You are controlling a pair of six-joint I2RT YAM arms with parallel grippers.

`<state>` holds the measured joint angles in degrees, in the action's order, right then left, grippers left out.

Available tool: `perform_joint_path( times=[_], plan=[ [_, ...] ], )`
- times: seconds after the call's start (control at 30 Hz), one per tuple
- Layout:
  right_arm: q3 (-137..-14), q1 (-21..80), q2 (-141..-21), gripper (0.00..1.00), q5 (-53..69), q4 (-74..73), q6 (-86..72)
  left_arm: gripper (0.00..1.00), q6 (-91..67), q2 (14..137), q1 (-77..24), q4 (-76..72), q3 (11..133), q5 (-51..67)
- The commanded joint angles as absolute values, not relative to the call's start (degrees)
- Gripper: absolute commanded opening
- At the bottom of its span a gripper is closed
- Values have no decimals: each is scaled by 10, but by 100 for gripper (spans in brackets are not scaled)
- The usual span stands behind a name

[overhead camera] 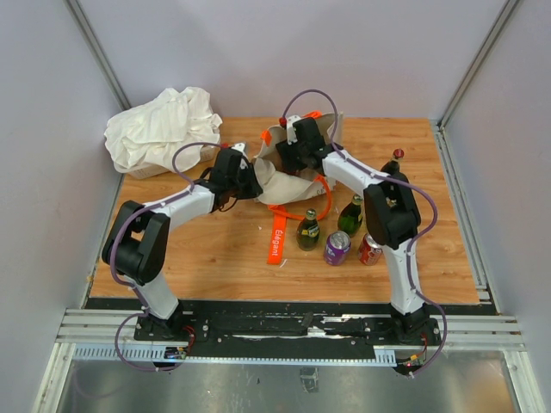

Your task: Take the beverage out of the canvas bag

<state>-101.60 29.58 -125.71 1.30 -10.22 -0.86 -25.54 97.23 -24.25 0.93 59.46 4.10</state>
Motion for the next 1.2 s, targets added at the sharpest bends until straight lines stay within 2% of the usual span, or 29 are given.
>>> perform_joint_path(
  times=[0.0,0.37,0.63,0.93,1.17],
  plan=[
    [-1001,288,-1174,1,73,-57,22,1,-260,992,-222,19,608,59],
    [-1006,291,-1041,1,121,-64,63,1,-320,956,-185,-40,603,91],
    [-1012,301,-979,1,128,-93,85,1,-358,894,-168,-52,587,47],
    [-977,304,-902,1,78,-102,109,1,-349,799,-155,-2,560,-66],
    [-927,303,-850,1,5,-92,113,1,-350,756,-149,17,529,-100]
  ],
)
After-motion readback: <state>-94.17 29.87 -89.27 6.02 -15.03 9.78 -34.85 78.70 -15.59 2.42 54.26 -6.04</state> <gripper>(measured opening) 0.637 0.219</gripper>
